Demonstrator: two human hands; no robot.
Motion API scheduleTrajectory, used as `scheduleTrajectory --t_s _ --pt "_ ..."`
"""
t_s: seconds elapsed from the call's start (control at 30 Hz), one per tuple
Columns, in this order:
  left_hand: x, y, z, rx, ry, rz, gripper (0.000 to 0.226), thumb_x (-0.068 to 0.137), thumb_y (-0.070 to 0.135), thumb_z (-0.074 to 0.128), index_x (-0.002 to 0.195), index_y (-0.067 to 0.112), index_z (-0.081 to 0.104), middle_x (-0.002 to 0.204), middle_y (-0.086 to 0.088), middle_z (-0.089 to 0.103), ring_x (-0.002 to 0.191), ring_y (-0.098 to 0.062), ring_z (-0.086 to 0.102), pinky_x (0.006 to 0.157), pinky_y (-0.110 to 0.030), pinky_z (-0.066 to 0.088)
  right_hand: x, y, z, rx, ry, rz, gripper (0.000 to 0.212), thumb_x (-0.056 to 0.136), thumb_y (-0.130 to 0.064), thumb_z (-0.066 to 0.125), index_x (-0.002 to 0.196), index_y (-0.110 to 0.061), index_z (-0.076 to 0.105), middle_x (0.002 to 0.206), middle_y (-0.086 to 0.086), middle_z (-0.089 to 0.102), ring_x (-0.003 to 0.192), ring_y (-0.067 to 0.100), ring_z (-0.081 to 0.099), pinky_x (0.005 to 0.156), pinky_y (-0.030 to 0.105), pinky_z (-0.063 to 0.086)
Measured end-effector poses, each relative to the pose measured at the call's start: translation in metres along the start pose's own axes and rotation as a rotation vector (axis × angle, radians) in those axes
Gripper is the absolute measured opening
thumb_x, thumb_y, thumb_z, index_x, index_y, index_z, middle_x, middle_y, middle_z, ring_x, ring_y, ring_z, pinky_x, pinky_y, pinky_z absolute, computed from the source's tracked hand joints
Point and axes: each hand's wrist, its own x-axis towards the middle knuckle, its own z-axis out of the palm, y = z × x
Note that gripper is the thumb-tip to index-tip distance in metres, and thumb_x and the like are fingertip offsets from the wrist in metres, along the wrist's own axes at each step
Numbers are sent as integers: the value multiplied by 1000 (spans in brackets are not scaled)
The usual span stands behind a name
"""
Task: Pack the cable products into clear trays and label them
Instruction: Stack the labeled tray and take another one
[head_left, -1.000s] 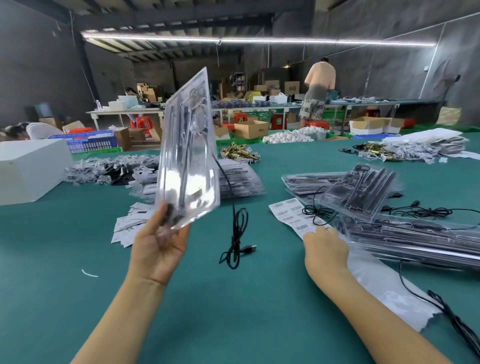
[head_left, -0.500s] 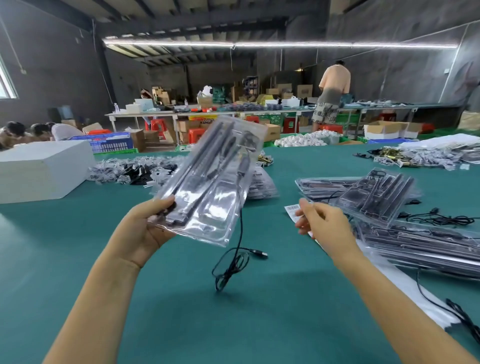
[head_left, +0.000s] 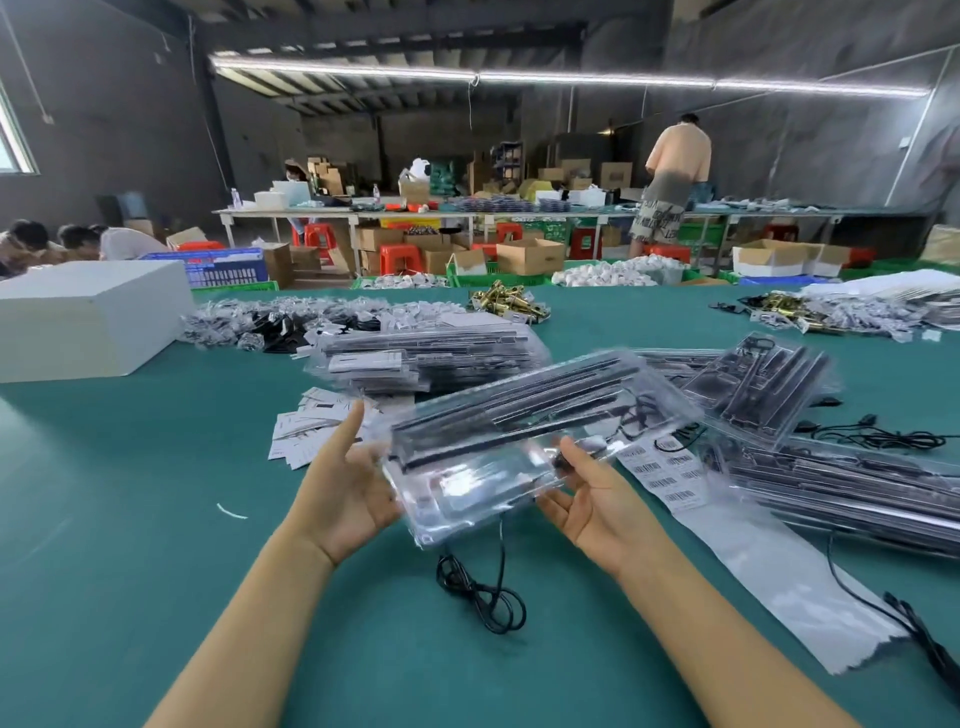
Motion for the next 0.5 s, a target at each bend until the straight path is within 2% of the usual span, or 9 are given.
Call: scheduleTrajectory --t_s 0.07,0.13,0.2,0.27,0.37,0.4,0.43,0.47,0.5 --pt "1 -10 0 -63 4 -2 73 80 58 63 123 0 54 126 -23 60 113 -43 59 86 -52 54 2 0 -4 26 30 -23 28 81 -21 66 104 -7 58 96 16 72 65 27 70 53 29 59" --pt "-2 -19 5 3 -64 -52 71 75 41 76 131 9 47 128 -26 58 114 -47 57 91 -58 48 4 1 -7 -13 55 -60 34 83 -21 64 112 -6 56 109 20 69 68 29 71 54 28 59" --pt "-1 -28 10 107 -54 -73 75 72 19 80 135 12 41 119 -23 64 106 -43 63 84 -51 55 6 4 -8 -61 58 -99 39 81 -25 66 113 -7 54 112 20 67 69 28 69 54 29 59" --pt "1 -32 14 101 47 -31 87 72 3 72 145 12 25 109 -20 69 94 -34 70 67 -38 60 8 6 -8 -100 44 -159 45 80 -33 66 112 -6 51 109 16 69 70 26 68 58 29 59" --pt "3 -33 8 -53 118 22 103 77 0 63 150 10 -9 113 -29 65 104 -36 66 61 -34 60 9 6 -6 -215 35 -201 51 84 -46 59 112 -4 50 104 14 68 86 30 70 75 36 59" --pt "2 -31 6 -88 141 36 99 79 1 63 151 12 -5 114 -29 64 105 -36 65 59 -33 59 10 7 -5 -293 51 -193 49 89 -47 55 109 -3 53 98 14 68 91 30 70 80 38 58" --pt "0 -29 3 -103 166 46 90 79 4 64 151 14 11 113 -27 66 103 -34 67 57 -31 59 9 9 -5 -406 70 -183 43 94 -44 50 105 -3 57 96 14 69 95 29 69 84 38 56" --pt "0 -28 1 -107 187 52 74 76 9 67 140 16 30 111 -24 67 95 -32 69 56 -30 59 9 12 -6 -550 94 -181 38 98 -41 46 101 -6 61 99 13 69 100 27 67 88 37 55" --pt "-1 -26 -2 -108 191 50 62 73 13 69 128 13 39 110 -23 68 86 -30 71 55 -30 59 8 16 -7 -677 110 -192 35 100 -38 42 102 -10 63 104 10 68 105 24 65 93 36 52"
